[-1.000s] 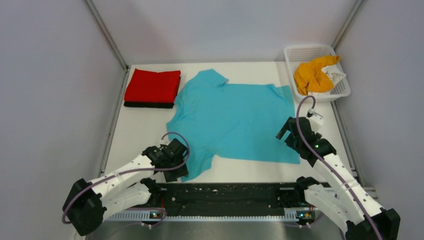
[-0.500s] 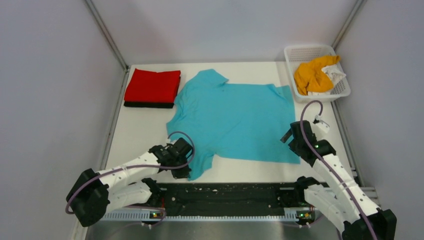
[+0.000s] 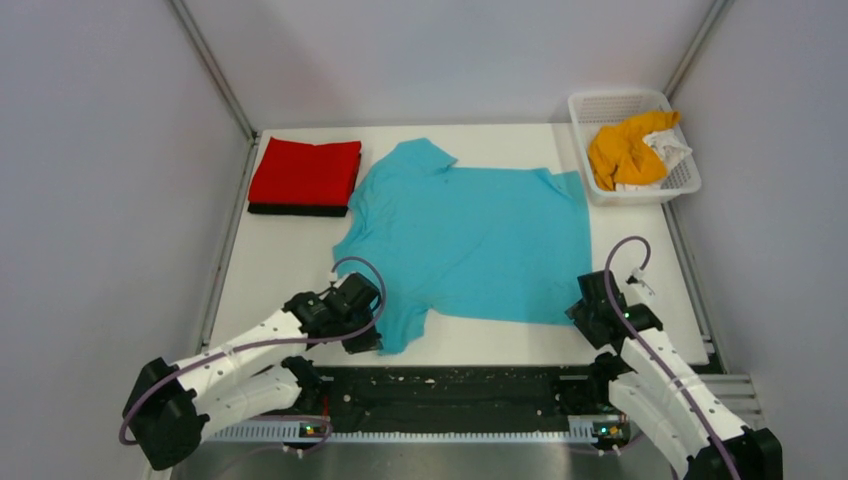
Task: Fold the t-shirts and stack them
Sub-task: Grab the side of the flattened tshirt closest away from the robot with both arms, then fold the flattened tshirt in 1/3 of the way
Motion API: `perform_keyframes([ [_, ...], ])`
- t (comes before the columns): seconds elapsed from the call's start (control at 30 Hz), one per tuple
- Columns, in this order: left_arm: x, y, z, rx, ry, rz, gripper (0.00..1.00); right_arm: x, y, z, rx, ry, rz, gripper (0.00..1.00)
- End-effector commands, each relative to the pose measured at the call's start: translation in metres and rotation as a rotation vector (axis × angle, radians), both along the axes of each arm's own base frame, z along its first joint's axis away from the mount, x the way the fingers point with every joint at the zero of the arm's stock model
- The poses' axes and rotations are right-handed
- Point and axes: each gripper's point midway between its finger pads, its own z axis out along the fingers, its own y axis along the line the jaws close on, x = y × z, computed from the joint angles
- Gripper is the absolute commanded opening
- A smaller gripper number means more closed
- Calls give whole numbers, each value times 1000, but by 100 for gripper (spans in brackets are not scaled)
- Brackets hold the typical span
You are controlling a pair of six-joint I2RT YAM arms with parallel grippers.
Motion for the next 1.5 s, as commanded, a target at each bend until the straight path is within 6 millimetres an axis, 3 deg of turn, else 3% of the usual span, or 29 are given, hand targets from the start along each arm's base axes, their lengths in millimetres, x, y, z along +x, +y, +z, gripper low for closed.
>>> perform_keyframes([
  [0.0, 9, -12, 23, -49, -42, -12, 0, 6, 3, -5, 39, -35, -48, 48],
  [0.13, 13, -15, 32, -58, -59, -23, 0, 4, 1, -12, 32, -32, -57, 31],
  [0.33, 20, -18, 42, -58, -93, -32, 0, 7, -3, -19, 15, -45, -73, 22],
  [0.47, 29, -19, 50, -55, -134, -26, 0, 13, -7, -13, -21, -61, -51, 0],
  [0.73, 68, -35, 82, -87, -270, -46, 0, 38, -4, 21, -85, -104, 79, 0],
  [1.07, 150, -43, 125, -109, -393, -9, 0, 80, 1, 66, -159, -144, 173, 0],
  [1.47, 239, -36, 143, -116, -390, 7, 0, 141, -2, 88, -218, -159, 193, 0],
])
